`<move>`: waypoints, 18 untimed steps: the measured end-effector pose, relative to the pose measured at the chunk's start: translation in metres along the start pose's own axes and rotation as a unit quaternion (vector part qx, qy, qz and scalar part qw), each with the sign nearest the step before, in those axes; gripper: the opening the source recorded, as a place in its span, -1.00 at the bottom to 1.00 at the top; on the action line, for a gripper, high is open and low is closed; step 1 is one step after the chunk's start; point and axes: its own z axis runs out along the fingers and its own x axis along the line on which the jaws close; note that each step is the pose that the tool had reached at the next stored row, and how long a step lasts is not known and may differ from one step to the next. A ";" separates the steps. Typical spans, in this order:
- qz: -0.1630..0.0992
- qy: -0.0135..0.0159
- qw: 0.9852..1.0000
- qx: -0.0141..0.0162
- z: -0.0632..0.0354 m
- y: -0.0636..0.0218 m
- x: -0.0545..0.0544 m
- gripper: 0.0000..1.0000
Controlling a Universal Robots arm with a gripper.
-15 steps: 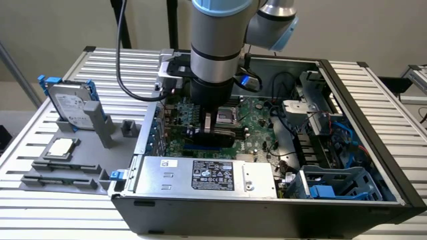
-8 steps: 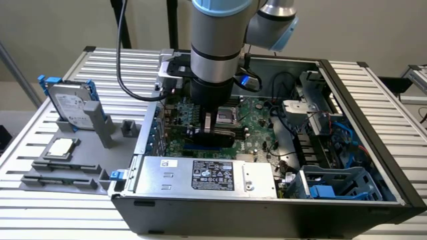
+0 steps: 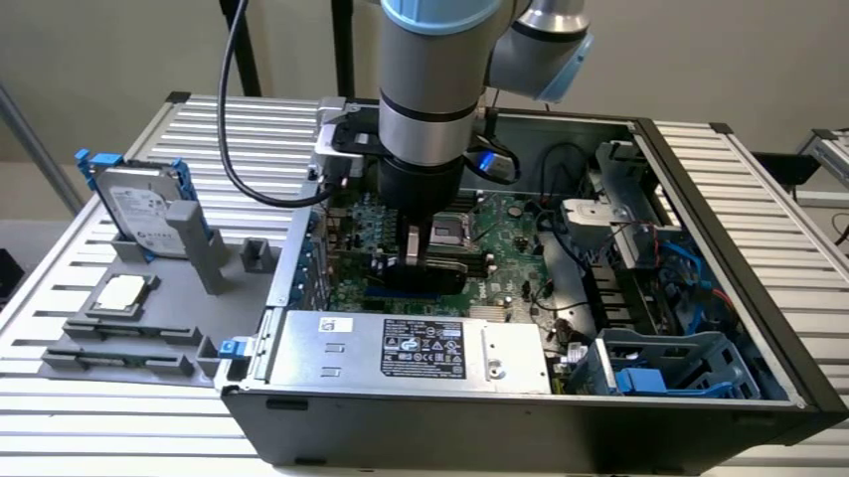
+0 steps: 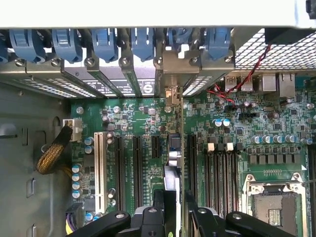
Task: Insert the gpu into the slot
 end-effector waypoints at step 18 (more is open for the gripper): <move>0.000 0.001 1.000 -0.013 0.0007 -0.0001 0.000 -0.47</move>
